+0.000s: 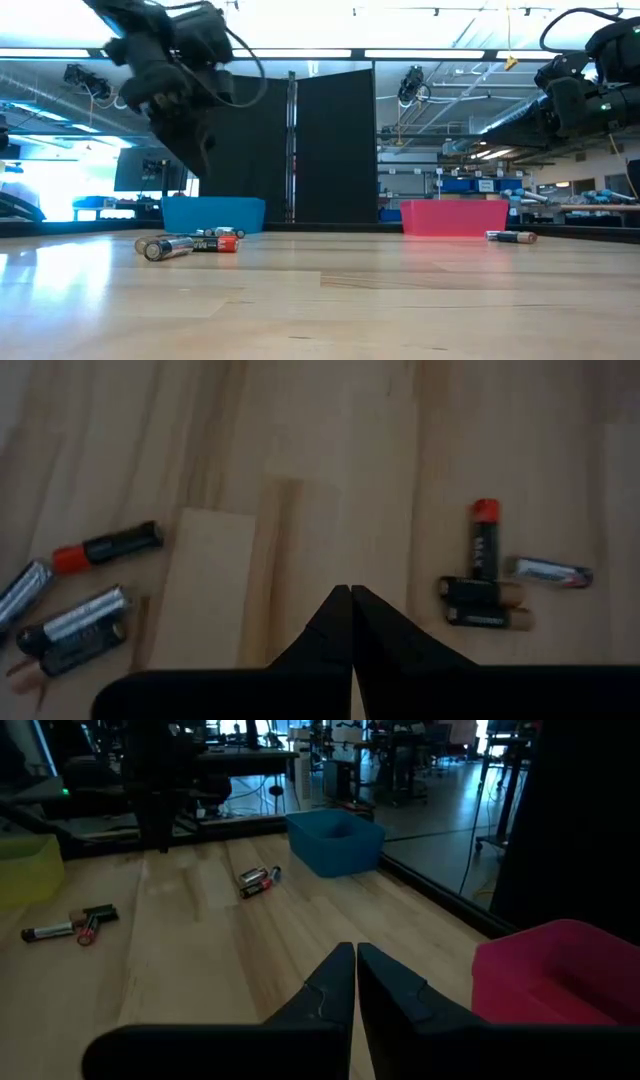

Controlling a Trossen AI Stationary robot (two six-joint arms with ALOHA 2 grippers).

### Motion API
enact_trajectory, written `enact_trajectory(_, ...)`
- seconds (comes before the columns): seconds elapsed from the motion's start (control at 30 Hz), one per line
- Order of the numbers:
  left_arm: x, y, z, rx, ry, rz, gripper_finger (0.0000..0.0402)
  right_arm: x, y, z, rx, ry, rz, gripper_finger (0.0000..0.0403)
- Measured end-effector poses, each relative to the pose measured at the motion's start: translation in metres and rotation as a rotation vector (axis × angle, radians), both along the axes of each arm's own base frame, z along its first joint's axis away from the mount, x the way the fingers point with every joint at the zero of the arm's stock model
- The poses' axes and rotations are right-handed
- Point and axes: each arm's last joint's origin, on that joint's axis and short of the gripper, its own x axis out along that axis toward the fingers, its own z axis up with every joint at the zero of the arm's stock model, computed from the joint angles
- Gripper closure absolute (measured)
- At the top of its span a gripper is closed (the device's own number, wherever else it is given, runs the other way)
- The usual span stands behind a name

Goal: Sort batteries
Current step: Put the black-red battery into the red bin

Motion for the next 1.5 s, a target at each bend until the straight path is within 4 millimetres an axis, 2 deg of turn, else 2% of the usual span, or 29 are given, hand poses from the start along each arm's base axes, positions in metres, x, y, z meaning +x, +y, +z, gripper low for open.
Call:
enact_trajectory(0.13,0.023,0.007,0.006,0.036,0.074,-0.082,0.0396,0.0,0.0,0.0,0.0,0.001,0.0,0.0375)
enact_trajectory(0.3,0.056,0.014,0.027,0.119,0.115,-0.205,0.0396,0.0,0.0,0.0,0.0,0.0,0.0,0.0375)
enact_trajectory(0.43,0.072,0.022,0.032,0.169,0.138,-0.282,0.0396,0.0,0.0,0.0,0.0,0.0,0.0,0.0375)
enact_trajectory(0.67,0.065,0.039,0.029,0.172,0.264,-0.359,0.0396,0.0,0.0,0.0,0.0,0.0,0.0,0.0375)
enact_trajectory(0.87,0.06,0.054,0.025,0.192,0.302,-0.408,0.0399,0.0,0.0,0.0,0.0,0.0,0.0,0.0375)
enact_trajectory(1.1,0.062,0.082,-0.01,0.143,0.423,-0.361,0.0397,0.0,0.0,0.0,0.0,0.0,0.0,0.0375)
enact_trajectory(1.2,0.065,0.085,-0.014,0.172,0.45,-0.392,0.0382,0.0,0.0,0.0,0.0,0.0,0.0,0.0375)
enact_trajectory(1.5,0.081,0.082,-0.009,0.306,0.416,-0.508,0.0306,0.0,0.0,0.0,0.0,0.0,0.0,0.0375)
